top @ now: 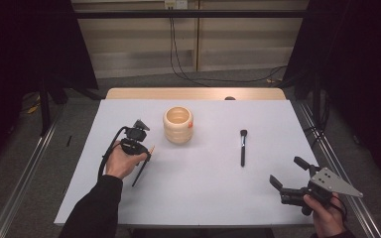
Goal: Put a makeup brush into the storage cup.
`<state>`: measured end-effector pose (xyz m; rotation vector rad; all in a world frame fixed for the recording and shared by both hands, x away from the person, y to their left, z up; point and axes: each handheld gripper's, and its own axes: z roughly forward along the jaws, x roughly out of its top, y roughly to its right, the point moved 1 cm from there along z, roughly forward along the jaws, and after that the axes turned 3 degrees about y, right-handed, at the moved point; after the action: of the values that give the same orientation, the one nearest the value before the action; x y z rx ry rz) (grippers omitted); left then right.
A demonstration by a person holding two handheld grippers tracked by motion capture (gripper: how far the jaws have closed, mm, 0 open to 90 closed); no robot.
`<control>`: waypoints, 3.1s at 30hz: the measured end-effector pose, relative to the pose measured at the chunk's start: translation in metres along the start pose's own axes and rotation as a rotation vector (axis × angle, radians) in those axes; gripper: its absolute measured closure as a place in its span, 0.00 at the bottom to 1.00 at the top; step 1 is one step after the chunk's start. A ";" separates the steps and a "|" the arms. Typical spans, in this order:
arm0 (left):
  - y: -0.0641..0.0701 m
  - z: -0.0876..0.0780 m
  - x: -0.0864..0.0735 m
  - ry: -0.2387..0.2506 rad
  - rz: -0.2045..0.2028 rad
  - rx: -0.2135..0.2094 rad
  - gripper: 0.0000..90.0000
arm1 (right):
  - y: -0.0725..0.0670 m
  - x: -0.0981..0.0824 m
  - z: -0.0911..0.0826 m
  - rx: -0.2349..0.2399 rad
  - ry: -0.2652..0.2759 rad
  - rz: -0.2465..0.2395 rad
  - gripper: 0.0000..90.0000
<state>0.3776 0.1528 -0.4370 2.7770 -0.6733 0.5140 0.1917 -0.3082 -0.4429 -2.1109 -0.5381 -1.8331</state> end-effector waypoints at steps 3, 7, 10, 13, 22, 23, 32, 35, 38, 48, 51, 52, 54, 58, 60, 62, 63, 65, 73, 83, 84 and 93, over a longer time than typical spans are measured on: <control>0.000 -0.007 -0.002 0.042 0.000 -0.018 0.94 | -0.001 0.000 0.000 -0.014 0.003 -0.001 0.00; -0.001 -0.016 -0.003 0.087 0.000 -0.041 0.94 | 0.000 0.000 0.000 -0.012 0.002 0.004 0.00; 0.003 -0.016 -0.006 0.124 0.025 -0.047 0.94 | 0.000 0.000 0.000 0.003 -0.002 -0.003 0.00; 0.003 -0.019 -0.007 0.171 0.038 -0.061 0.93 | 0.000 0.000 0.000 -0.008 0.005 -0.001 0.00; 0.003 -0.026 -0.014 0.268 0.039 -0.088 0.93 | 0.000 0.000 0.001 -0.003 -0.001 0.004 0.00; 0.003 -0.027 -0.016 0.289 0.034 -0.083 0.93 | -0.001 0.000 0.001 0.003 -0.004 0.003 0.00; 0.002 -0.037 -0.023 0.431 0.034 -0.110 0.94 | 0.000 0.000 0.000 0.011 -0.004 0.005 0.00; 0.004 -0.040 -0.025 0.483 0.039 -0.115 0.94 | 0.000 0.000 0.000 -0.002 0.003 0.004 0.00; 0.005 -0.044 -0.025 0.527 0.035 -0.114 0.93 | 0.000 0.000 0.000 0.010 -0.004 0.006 0.00; 0.005 -0.056 -0.030 0.694 0.039 -0.125 0.94 | 0.000 0.001 0.000 0.000 0.005 0.012 0.00; 0.005 -0.059 -0.032 0.723 0.038 -0.125 0.93 | 0.000 0.001 0.000 0.001 0.005 0.012 0.00; 0.005 -0.060 -0.033 0.737 0.039 -0.128 0.93 | 0.000 0.001 0.000 0.004 0.004 0.010 0.00; 0.006 -0.062 -0.035 0.784 0.045 -0.138 0.93 | 0.000 0.001 0.000 0.001 0.008 0.008 0.00; 0.007 -0.069 -0.038 0.853 0.069 -0.146 0.93 | 0.000 0.001 -0.001 0.006 0.012 0.016 0.00; 0.008 -0.071 -0.038 0.868 0.072 -0.146 0.93 | 0.000 0.001 -0.001 0.006 0.010 0.020 0.00; 0.009 -0.074 -0.040 0.876 0.080 -0.141 0.93 | 0.000 0.001 -0.001 0.002 0.011 0.019 0.00; 0.009 -0.076 -0.040 0.884 0.078 -0.139 0.93 | 0.000 0.001 -0.001 0.002 0.010 0.019 0.00; 0.009 -0.079 -0.041 0.894 0.073 -0.147 0.93 | 0.000 0.001 -0.001 0.001 0.011 0.018 0.00; 0.011 -0.088 -0.041 0.923 0.080 -0.149 0.93 | -0.001 0.001 -0.001 0.004 0.018 0.016 0.00; 0.019 -0.099 -0.029 0.952 0.109 -0.166 0.93 | 0.001 0.001 -0.001 0.004 0.007 0.031 0.00; 0.020 -0.099 -0.027 0.948 0.115 -0.173 0.93 | 0.001 0.001 -0.002 0.010 0.004 0.033 0.00; 0.031 -0.092 -0.015 0.942 0.147 -0.184 0.93 | 0.000 0.001 -0.001 0.026 0.010 0.018 0.00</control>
<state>0.3243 0.1597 -0.3545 1.9658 -0.6230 1.5370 0.1907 -0.3088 -0.4419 -2.0825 -0.5358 -1.8165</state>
